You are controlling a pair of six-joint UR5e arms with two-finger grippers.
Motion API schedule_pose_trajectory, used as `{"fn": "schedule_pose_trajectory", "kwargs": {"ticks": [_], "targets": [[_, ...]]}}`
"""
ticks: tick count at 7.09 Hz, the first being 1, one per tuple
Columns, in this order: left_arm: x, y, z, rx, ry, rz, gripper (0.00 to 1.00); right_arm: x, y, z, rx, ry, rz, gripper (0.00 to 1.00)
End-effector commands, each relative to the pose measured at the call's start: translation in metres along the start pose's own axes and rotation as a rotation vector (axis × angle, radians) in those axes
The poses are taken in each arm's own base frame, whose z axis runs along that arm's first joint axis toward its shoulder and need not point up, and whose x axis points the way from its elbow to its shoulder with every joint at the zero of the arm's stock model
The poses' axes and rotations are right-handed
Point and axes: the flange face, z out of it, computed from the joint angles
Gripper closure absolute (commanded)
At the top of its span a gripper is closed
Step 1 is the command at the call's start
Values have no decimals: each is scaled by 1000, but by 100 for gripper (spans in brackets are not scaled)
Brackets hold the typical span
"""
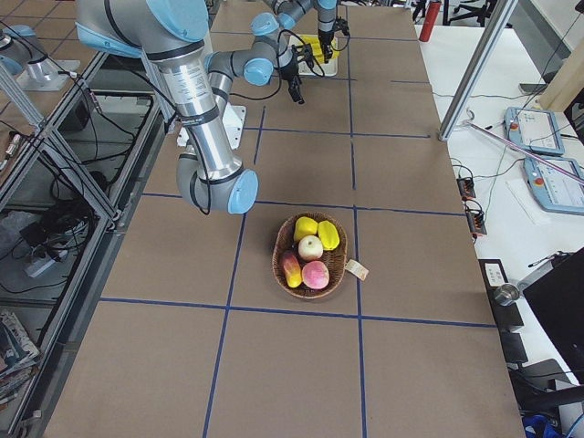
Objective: Transfer all bananas from basket to plate
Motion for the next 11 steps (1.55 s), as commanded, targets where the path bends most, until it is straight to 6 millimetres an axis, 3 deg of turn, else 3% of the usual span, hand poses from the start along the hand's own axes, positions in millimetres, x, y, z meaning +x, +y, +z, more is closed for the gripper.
{"fn": "schedule_pose_trajectory", "kwargs": {"ticks": [1, 2, 3, 4, 5, 7, 8, 10, 11], "targets": [[-16, -2, 17, -13, -38, -14, 100, 1, 0, 1, -1, 3, 0, 0], [-20, -5, 27, -17, -58, -22, 99, 0, 1, 1, -2, 1, -1, 0], [-24, -8, 35, -18, -73, -23, 69, 0, 0, 1, -1, 1, 0, 0], [-27, -8, 38, -19, -79, -22, 14, 1, 2, 2, -3, 4, -1, 0], [-27, -8, 38, -18, -79, -20, 0, 2, 1, 2, -2, 6, 0, 0], [-28, -9, 36, -17, -76, 16, 0, 4, -4, 0, 4, 7, 0, 0], [-34, -24, 17, -2, -52, 43, 0, 10, -12, -1, 14, 16, 1, 0], [-59, -61, -21, 51, -39, 147, 0, 55, -43, -2, -72, 102, -34, 0], [-84, -86, -36, 58, -75, 219, 0, 88, -55, 0, -92, 177, -105, 0]]}}
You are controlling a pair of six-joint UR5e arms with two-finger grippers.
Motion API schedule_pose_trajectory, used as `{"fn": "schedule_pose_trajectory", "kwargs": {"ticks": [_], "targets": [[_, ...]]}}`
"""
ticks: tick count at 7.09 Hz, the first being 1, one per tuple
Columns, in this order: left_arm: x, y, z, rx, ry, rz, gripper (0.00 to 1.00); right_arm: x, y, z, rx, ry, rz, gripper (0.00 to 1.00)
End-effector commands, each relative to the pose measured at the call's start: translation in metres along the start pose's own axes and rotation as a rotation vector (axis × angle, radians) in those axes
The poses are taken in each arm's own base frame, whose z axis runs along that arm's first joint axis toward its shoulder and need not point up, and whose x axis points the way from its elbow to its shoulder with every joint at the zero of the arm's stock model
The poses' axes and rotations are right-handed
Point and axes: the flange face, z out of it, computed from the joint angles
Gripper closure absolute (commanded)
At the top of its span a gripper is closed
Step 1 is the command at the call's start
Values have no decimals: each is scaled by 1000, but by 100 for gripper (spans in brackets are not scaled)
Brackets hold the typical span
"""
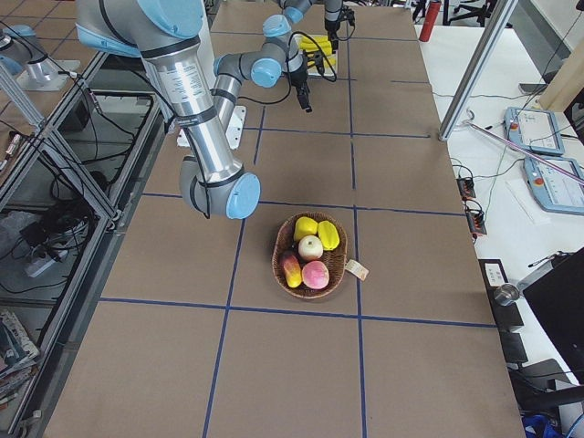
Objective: Transfer all bananas from basket to plate
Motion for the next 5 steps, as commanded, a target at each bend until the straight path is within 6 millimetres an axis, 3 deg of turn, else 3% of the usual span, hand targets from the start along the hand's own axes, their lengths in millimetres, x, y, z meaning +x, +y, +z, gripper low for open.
{"fn": "schedule_pose_trajectory", "kwargs": {"ticks": [1, 3, 4, 5], "targets": [[-65, -47, -36, 16, -33, 143, 0, 75, -25, 9, -43, 133, -114, 0], [-122, -74, -62, -34, 94, 225, 0, 177, -64, -1, -146, 150, -137, 0], [-179, -74, -59, -50, 111, 269, 0, 226, -83, -5, -199, 137, -127, 0], [-221, -87, -47, -81, 148, 297, 0, 271, -96, -10, -242, 111, -128, 0]]}}
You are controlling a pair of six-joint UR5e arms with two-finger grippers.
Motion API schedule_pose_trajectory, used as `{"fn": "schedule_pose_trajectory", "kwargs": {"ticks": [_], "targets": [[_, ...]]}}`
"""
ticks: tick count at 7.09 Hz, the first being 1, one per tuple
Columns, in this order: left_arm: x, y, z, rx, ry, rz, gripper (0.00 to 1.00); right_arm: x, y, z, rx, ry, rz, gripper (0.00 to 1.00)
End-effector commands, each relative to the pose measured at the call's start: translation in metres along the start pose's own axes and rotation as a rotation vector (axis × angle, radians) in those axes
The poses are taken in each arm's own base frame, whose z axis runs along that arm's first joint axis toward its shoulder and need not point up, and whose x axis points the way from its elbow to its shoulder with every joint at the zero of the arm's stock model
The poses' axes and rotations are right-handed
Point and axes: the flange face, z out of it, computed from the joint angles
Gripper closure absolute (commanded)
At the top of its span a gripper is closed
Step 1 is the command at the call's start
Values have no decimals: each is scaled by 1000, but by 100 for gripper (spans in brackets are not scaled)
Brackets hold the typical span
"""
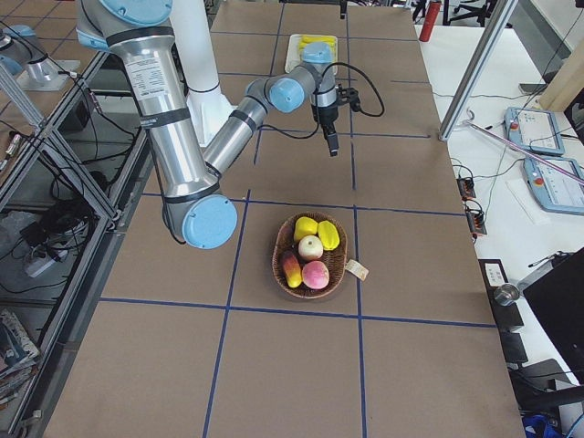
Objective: Transfer all bananas from basket to plate
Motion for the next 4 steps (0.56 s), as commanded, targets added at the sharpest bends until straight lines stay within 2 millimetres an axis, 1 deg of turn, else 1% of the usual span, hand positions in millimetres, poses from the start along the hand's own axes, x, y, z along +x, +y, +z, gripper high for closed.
{"fn": "schedule_pose_trajectory", "kwargs": {"ticks": [1, 2, 3, 4], "targets": [[-98, 6, 11, -48, 129, 51, 0, 113, -14, 3, -81, -64, -21, 0], [-130, 9, 25, -65, 147, 60, 0, 159, -10, 7, -106, -85, -9, 0], [-148, 25, 39, -88, 150, 39, 0, 197, -9, 18, -125, -102, 2, 0], [-162, 35, 40, -90, 147, 4, 0, 228, -1, 32, -147, -114, -1, 0]]}}
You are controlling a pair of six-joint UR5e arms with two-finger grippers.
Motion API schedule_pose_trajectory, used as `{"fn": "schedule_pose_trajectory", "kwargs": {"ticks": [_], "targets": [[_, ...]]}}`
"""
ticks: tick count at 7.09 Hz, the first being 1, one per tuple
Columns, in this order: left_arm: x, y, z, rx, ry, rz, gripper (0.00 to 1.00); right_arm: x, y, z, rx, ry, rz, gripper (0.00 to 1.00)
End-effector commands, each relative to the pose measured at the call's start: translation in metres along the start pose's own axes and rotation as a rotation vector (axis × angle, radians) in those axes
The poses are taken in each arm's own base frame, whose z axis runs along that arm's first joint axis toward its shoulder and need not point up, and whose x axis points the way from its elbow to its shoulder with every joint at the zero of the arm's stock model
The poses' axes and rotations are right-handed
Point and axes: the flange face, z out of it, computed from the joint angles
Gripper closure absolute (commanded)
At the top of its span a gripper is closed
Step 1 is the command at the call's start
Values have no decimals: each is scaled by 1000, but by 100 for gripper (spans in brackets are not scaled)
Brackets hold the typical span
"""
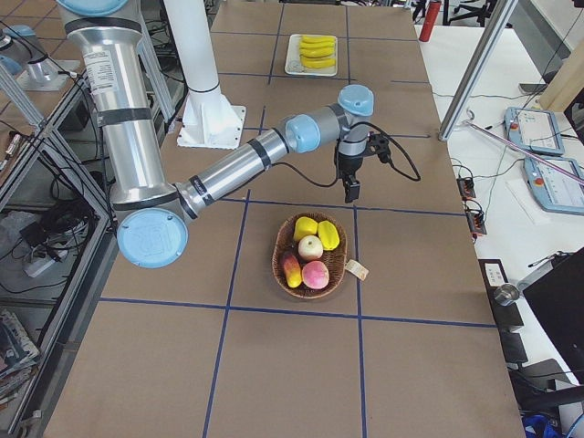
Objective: Transfer all bananas from basket to plate
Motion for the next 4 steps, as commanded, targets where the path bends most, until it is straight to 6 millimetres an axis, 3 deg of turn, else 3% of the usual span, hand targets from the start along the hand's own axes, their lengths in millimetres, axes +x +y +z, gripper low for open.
{"fn": "schedule_pose_trajectory", "kwargs": {"ticks": [1, 2, 4], "targets": [[-27, 21, 7, -12, 5, -34, 0, 47, 3, 9, -14, -20, 0, 0], [-27, 21, 3, 4, 3, -40, 0, 65, 16, 23, -44, 0, 23, 0], [-48, 33, -9, 30, 6, -67, 0, 113, 35, 26, -57, 2, 125, 0]]}}
